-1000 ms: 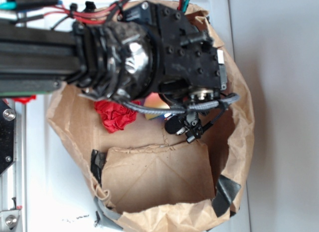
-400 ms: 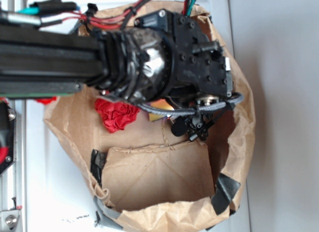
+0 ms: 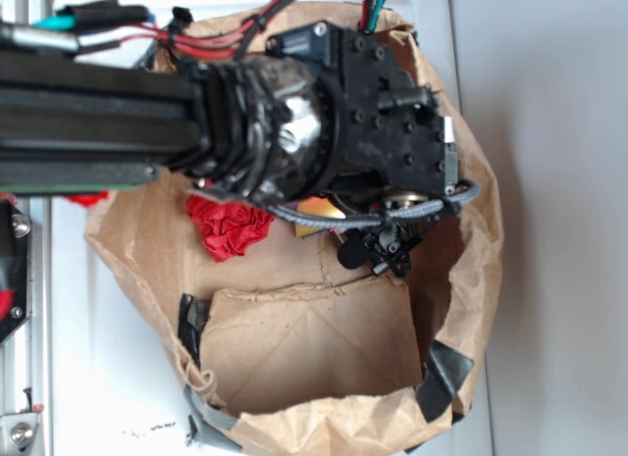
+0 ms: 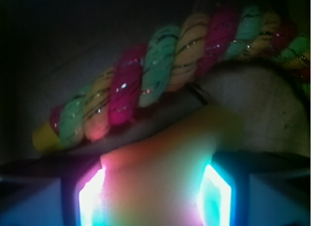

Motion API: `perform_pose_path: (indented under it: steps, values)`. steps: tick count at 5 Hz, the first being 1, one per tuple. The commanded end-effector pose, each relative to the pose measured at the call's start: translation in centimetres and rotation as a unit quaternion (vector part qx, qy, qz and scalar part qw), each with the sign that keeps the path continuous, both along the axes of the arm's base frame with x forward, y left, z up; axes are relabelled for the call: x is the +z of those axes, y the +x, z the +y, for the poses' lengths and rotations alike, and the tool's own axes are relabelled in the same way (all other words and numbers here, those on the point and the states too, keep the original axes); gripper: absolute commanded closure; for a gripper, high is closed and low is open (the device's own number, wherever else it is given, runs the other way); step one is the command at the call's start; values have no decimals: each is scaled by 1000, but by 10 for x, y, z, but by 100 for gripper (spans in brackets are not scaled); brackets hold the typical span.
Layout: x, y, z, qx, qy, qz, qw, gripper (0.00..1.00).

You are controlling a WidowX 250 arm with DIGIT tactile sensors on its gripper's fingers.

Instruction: Grab the green sponge.

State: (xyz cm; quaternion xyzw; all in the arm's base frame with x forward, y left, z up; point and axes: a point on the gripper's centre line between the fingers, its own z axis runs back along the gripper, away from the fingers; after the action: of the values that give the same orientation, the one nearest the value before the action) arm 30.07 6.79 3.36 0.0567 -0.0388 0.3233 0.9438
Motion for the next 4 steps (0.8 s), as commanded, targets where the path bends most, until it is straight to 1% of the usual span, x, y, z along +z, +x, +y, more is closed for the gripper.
perform_pose_path:
  steps: [1, 2, 3, 4]
  values:
    - [81, -13, -5, -26, 27, -19, 999, 100]
    - [104, -25, -14, -57, 28, -30, 998, 100]
    - [121, -32, -24, -78, 48, -44, 995, 100]
    - [124, -27, -32, -122, 59, -83, 987, 100]
